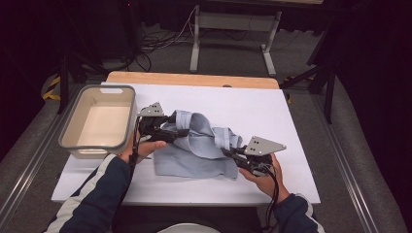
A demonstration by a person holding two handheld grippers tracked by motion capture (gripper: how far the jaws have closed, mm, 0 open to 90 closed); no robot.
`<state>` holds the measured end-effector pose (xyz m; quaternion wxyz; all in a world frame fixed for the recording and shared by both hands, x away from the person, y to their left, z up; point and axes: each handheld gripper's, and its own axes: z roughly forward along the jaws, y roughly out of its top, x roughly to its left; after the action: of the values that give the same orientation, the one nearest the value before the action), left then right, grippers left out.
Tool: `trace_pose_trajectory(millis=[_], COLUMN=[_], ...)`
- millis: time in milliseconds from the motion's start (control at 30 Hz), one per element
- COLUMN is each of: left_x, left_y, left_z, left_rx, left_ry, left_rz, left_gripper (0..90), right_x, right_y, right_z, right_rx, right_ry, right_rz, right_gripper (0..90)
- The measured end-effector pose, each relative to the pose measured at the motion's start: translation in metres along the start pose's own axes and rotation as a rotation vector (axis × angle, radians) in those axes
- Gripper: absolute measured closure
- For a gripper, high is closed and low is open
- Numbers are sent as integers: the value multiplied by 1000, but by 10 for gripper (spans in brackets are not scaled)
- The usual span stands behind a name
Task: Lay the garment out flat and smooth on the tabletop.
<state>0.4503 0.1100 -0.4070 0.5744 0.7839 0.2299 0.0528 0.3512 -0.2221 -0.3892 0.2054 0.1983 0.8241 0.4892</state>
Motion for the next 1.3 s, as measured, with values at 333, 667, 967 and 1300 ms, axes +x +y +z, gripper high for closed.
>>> trace_pose_trajectory(millis=[333, 667, 967, 1300], left_x=[-7, -30, -53, -89], left_y=[10, 44, 63, 80], left_z=[-16, -47, -67, -89], left_rx=[-107, -161, -177, -183], left_ry=[65, 157, 204, 212], left_rz=[60, 186, 271, 338], left_gripper=[846, 855, 860, 859], right_x=[-7, -29, -34, -20], right_y=[6, 38, 75, 100], right_z=[-7, -32, -50, -70], right_rx=[-43, -190, -240, -276], right_ry=[-46, -89, -127, -121], right_rz=[7, 53, 51, 26], right_gripper=[875, 875, 874, 874])
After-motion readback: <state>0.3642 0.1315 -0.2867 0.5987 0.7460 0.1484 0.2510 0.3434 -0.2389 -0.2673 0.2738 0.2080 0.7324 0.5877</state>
